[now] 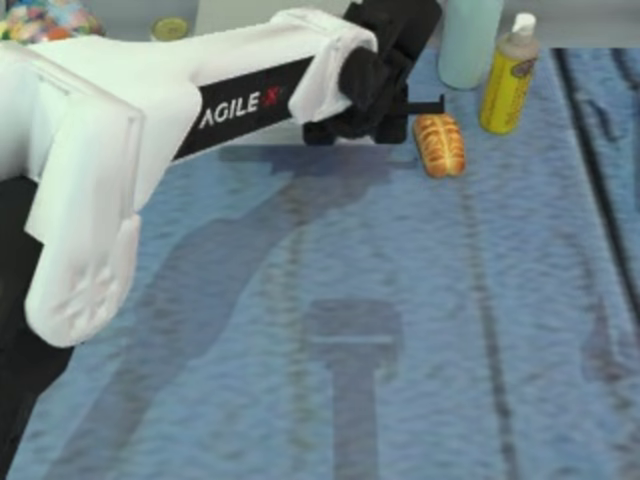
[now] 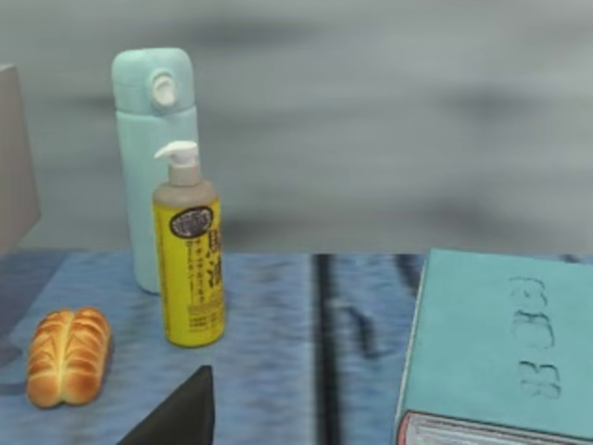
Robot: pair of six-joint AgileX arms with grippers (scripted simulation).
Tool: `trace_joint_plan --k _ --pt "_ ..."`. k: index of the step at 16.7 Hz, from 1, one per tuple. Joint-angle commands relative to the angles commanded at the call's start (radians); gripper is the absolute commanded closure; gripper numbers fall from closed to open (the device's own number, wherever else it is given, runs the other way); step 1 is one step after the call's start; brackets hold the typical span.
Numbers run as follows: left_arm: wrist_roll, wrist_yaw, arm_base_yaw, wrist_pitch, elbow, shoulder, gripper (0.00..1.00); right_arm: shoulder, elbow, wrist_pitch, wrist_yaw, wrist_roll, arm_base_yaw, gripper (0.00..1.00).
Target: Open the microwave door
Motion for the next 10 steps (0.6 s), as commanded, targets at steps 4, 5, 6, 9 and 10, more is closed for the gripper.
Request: trace_joint_plan --k 4,5,6,9,10 --pt "-0.009 -0.003 -0.035 0.017 -0.1 -0.055 1.0 0.0 0.0 0.0 0.0 0.0 0.0 0.0" --pt "-0.016 -0.009 -0.034 0.032 -0.131 -0.07 1.0 0.0 0.0 0.0 0.0 0.0 0.0 0.0" --pt "-0.023 -0.016 -0.033 0.047 -0.155 -0.085 1.0 0.0 0.0 0.0 0.0 0.0 0.0 0.0" --pt "-0.029 -0.02 -0.033 0.062 -0.173 -0.1 1.0 0.0 0.0 0.0 0.0 0.0 0.0 0.0" --pt "-0.029 -0.02 -0.033 0.062 -0.173 -0.1 1.0 0.0 0.0 0.0 0.0 0.0 0.0 0.0"
